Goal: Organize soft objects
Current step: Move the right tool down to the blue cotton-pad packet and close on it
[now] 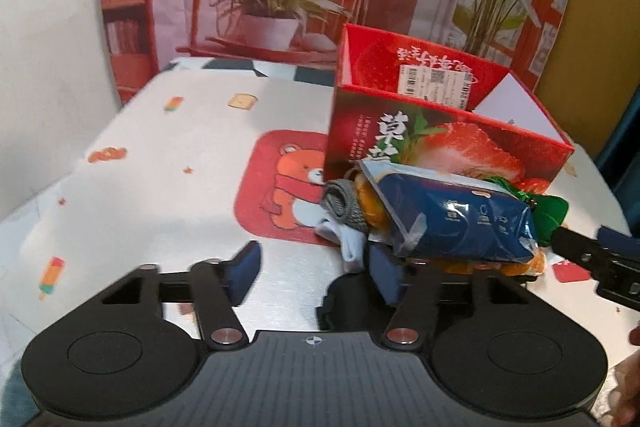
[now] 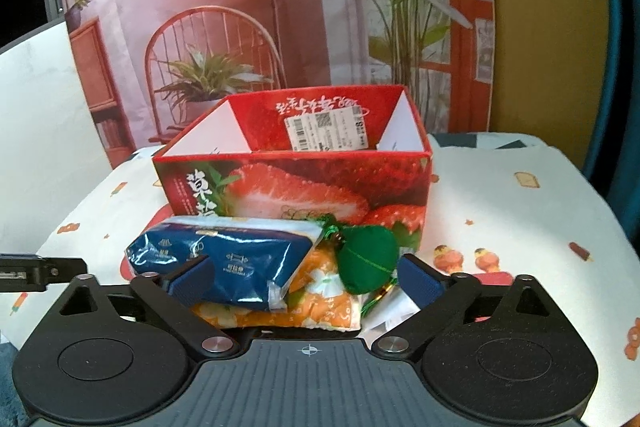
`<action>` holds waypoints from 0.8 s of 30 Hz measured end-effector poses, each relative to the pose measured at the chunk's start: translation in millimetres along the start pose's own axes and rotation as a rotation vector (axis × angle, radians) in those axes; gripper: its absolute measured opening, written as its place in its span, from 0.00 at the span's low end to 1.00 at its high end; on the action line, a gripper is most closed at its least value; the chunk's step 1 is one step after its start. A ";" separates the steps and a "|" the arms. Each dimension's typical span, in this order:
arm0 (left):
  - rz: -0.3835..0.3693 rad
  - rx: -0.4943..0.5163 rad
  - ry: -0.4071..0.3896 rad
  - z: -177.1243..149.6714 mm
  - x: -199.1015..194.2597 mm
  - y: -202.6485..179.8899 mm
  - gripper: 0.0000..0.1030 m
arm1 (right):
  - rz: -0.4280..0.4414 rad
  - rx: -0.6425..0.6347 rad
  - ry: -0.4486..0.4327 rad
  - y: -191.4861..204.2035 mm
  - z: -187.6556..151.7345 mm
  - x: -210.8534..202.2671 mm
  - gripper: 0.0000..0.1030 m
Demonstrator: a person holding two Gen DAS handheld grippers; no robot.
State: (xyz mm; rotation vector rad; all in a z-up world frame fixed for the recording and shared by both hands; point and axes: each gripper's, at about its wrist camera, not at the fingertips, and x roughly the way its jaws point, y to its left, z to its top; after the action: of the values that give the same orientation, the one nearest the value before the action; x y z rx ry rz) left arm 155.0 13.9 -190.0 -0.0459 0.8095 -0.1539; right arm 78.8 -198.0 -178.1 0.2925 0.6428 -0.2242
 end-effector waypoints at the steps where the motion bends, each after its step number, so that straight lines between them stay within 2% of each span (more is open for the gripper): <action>1: -0.010 -0.005 -0.001 -0.2 2.0 0.7 0.51 | 0.009 0.002 0.004 -0.1 -0.5 2.7 0.87; 4: -0.041 -0.004 -0.032 -1.8 2.0 -1.5 0.50 | 0.040 -0.008 0.014 1.6 -0.8 11.4 0.75; 6: -0.054 0.009 -0.063 -2.5 1.1 -3.8 0.50 | 0.061 -0.007 0.014 2.8 -1.1 16.0 0.73; 10: -0.046 -0.014 -0.071 2.7 4.3 -4.3 0.50 | 0.097 0.007 0.025 2.0 -0.6 25.1 0.67; 15: -0.127 -0.035 -0.100 15.4 7.4 -2.5 0.50 | 0.129 0.011 0.041 0.1 1.1 34.9 0.64; 21: -0.237 0.048 -0.046 33.9 19.0 -20.6 0.50 | 0.171 0.017 0.068 -3.4 8.8 50.3 0.62; 24: -0.282 0.092 0.006 41.7 34.5 -33.1 0.50 | 0.200 0.014 0.099 -3.2 13.5 59.9 0.62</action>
State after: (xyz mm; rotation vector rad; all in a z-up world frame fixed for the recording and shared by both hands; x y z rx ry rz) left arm 204.7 -24.9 -182.7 -0.0732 0.7984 -0.4575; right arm 132.0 -212.3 -205.5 0.3810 0.7047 -0.0230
